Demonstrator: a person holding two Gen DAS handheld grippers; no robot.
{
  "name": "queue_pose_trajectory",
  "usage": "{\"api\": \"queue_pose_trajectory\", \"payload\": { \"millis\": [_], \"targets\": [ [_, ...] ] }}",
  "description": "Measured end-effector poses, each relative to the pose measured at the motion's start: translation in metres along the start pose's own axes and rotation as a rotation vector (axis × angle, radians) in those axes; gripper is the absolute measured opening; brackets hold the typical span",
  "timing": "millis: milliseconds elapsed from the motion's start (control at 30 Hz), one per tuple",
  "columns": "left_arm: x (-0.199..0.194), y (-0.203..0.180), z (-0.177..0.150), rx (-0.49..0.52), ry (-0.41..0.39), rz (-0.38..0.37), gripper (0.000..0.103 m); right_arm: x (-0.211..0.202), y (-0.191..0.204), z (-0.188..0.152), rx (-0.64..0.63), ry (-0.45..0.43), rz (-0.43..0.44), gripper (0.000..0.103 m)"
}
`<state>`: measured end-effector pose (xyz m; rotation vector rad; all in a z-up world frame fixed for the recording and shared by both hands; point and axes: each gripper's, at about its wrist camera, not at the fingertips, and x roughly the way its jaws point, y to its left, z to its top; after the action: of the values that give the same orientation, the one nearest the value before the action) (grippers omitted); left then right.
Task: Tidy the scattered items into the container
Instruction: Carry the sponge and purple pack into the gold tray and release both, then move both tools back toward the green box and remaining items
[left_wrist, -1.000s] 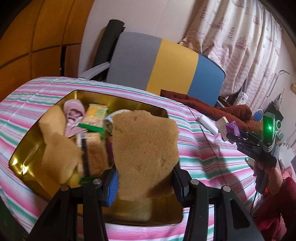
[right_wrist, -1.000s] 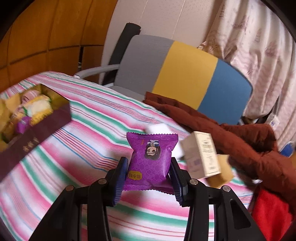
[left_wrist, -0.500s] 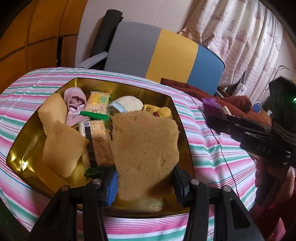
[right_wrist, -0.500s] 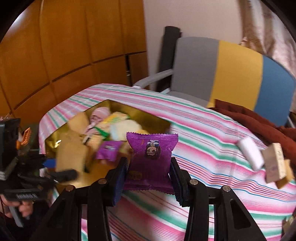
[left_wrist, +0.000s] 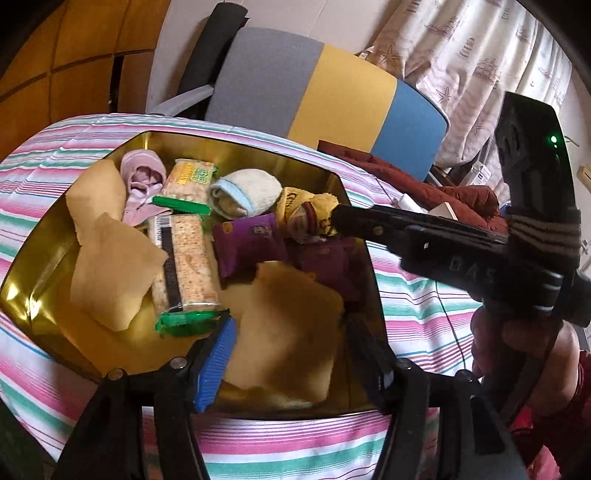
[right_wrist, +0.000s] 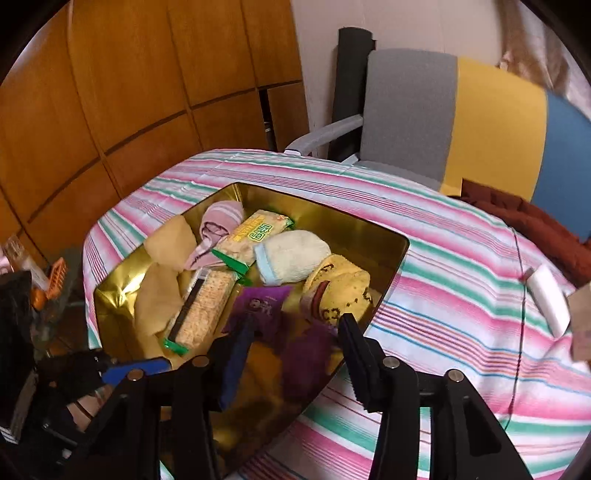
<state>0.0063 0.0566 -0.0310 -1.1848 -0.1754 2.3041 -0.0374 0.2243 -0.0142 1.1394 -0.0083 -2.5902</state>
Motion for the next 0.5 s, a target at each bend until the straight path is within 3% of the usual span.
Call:
{"api": "queue_pose_trajectory", "payload": {
  "millis": [233, 500],
  "targets": [
    [-0.009, 0.018, 0.000, -0.101, -0.030, -0.013, 0.063, -0.025, -0.012, -0.007, 0.069, -0.046, 0.002, 0.059],
    [-0.010, 0.014, -0.001, -0.125, -0.045, 0.003, 0.063, -0.039, -0.037, -0.026, 0.139, -0.033, -0.039, 0.062]
  ]
}}
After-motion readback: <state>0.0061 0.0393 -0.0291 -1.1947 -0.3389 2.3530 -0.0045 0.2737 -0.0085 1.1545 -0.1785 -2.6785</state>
